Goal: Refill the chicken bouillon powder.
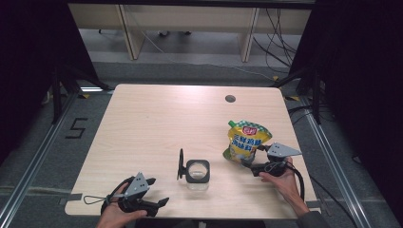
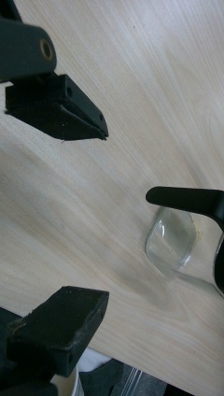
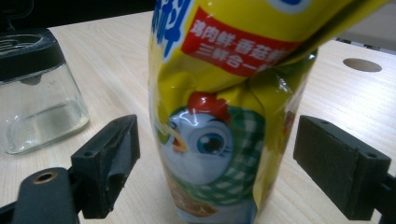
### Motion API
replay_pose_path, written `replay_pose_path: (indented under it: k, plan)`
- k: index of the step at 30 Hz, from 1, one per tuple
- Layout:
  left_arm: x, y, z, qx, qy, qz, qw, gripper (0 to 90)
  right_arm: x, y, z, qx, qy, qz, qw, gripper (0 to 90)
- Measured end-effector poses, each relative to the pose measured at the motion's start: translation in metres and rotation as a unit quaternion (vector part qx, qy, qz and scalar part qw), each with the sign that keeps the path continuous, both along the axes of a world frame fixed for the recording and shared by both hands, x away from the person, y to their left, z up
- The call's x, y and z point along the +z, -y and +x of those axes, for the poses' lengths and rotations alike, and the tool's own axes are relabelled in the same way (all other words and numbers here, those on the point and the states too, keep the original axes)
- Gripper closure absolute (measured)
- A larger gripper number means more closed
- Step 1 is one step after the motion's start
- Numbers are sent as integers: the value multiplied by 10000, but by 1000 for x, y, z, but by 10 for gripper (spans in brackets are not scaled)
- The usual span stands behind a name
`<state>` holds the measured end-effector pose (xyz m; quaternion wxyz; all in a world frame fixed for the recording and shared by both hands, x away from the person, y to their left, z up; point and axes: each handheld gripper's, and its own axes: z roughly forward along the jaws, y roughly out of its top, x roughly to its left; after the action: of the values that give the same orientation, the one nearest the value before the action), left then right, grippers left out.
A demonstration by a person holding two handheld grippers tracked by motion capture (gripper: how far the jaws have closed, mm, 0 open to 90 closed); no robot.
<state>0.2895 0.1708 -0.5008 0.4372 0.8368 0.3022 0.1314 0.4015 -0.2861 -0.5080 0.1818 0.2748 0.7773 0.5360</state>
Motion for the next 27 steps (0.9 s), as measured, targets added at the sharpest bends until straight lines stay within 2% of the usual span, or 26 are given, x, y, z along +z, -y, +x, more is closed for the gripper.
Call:
replay_pose_path:
  k: [1, 2, 3, 4, 5, 8, 9, 11, 13, 15, 16, 17, 20, 21, 22, 24, 25, 26, 27]
  plan:
    - [0, 0, 0, -2, 0, 0, 10000, 176, 0, -1, 0, 1, -44, -13, 10000, 156]
    - [0, 0, 0, -10, 3, 32, 10000, 176, -1, -1, 2, 10, 60, -40, 10000, 156]
    - [0, 0, 0, -7, -6, -23, 10000, 176, -1, -2, 3, 13, 67, -24, 10000, 156]
    - [0, 0, 0, -4, -10, -28, 10000, 177, -1, -3, 1, -29, -112, -25, 9999, 152]
    - [-1, 1, 0, 8, 0, -43, 10000, 176, -1, -3, 4, -13, 72, -70, 9999, 151]
    - [0, -1, 1, -52, -10, 50, 10000, 177, -3, -6, 4, -42, -55, 54, 10000, 153]
    - [0, -1, 1, -20, -8, 48, 10000, 177, -3, -6, 6, 19, -13, 1, 10000, 153]
    - [0, 0, 0, -2, -26, -18, 10000, 177, -4, -7, 6, -37, 34, 35, 10000, 152]
    - [1, -1, 1, -29, -22, 37, 10000, 177, -6, -8, 9, 15, 49, 29, 10000, 155]
    - [0, 0, 0, 3, -29, -22, 10000, 177, -6, -9, 9, -20, -3, 44, 10000, 154]
    - [0, 0, 1, 0, -23, -19, 10000, 177, -6, -9, 11, 19, 99, 66, 9999, 151]
    - [0, 0, 1, 5, -23, -24, 10000, 177, -6, -10, 11, 26, 110, 71, 9999, 151]
    - [0, 1, 1, 13, -25, -62, 10000, 177, -6, -11, 10, 32, 17, 79, 10000, 152]
    - [0, 0, 1, -27, -37, 10, 10000, 177, -6, -11, 11, 13, 93, 107, 9999, 154]
    - [0, 2, 0, 18, -41, -105, 9999, 177, -6, -11, 12, 12, 120, 106, 9999, 153]
    - [0, 2, 0, 12, -33, -106, 9999, 177, -6, -12, 12, -1, 178, 22, 9998, 152]
    - [1, 0, 1, -28, -5, 22, 10000, 177, -6, -12, 11, -17, 87, 39, 10000, 152]
    - [1, 0, 1, -26, -11, 37, 10000, 177, -5, -13, 10, -23, -27, 49, 10000, 151]
    - [1, 0, 1, -27, -14, 41, 10000, 177, -6, -13, 13, -18, 160, 58, 9999, 150]
